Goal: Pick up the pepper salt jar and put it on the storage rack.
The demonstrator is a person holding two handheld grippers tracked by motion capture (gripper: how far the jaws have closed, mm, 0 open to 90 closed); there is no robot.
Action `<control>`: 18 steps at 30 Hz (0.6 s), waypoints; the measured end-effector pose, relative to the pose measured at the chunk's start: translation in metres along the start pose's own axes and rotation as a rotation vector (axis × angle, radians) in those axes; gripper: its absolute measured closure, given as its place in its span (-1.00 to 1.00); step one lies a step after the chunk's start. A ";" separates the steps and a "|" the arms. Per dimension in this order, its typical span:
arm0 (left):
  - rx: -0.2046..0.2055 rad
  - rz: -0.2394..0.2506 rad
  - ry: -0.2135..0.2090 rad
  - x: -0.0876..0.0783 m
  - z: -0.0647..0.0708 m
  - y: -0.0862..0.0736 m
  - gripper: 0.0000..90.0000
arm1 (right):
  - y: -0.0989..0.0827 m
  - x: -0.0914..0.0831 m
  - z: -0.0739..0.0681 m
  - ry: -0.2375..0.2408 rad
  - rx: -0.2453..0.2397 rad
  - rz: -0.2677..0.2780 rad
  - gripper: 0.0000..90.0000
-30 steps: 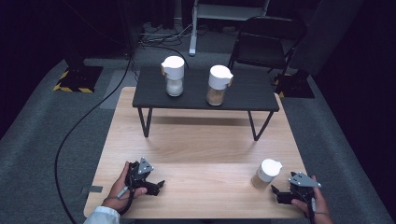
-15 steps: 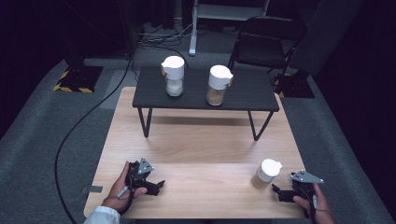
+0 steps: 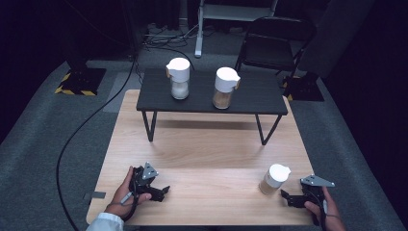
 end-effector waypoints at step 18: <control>0.006 -0.001 -0.005 0.002 -0.002 0.003 -1.00 | 0.001 0.001 0.000 -0.002 0.004 -0.001 -1.00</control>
Point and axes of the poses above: each handheld gripper's, and its own axes: x roughly forward along the jaws, y roughly out of its top, z roughly to its right, the point moved 2 cm from there along x, roughly forward along the jaws, and after that the axes turned 6 degrees about y, right-handed, at the moved point
